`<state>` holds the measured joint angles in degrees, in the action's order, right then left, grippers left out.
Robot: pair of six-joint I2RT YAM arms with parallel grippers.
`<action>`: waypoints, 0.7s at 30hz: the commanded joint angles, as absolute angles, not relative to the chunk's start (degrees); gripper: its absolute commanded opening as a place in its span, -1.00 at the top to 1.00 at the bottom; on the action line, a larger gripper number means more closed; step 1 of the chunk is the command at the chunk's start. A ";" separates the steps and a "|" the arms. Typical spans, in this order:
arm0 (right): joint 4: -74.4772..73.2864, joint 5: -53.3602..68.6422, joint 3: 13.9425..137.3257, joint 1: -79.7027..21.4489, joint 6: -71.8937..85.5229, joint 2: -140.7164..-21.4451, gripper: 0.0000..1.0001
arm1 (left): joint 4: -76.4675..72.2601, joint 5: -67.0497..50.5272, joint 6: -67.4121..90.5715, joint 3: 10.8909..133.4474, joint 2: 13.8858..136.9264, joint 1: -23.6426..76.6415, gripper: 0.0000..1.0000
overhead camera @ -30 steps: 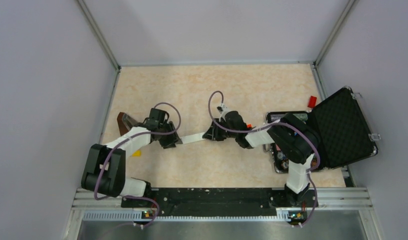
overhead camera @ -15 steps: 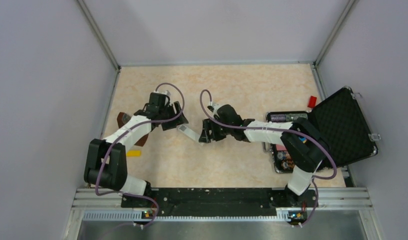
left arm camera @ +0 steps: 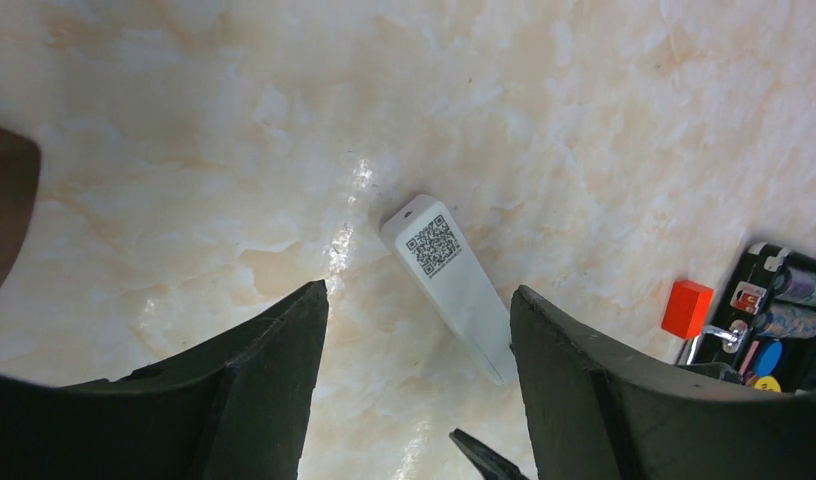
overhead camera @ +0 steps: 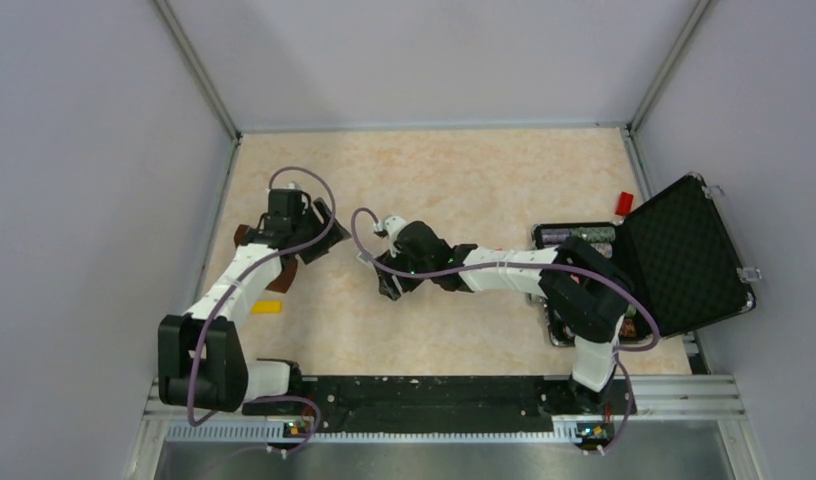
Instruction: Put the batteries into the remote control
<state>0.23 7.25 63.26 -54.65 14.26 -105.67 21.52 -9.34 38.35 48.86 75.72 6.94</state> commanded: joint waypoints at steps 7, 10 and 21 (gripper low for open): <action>-1.87 -2.54 64.63 -54.76 10.56 -108.14 -0.33 | 22.02 -8.68 41.82 44.56 70.32 3.57 -0.43; -1.96 -2.89 64.89 -54.76 10.31 -108.58 -0.33 | 21.98 -9.03 41.84 44.24 70.18 3.35 -0.43; -0.61 -1.86 64.04 -55.07 10.62 -109.51 0.66 | 11.79 -23.03 44.32 37.81 70.66 3.16 -0.44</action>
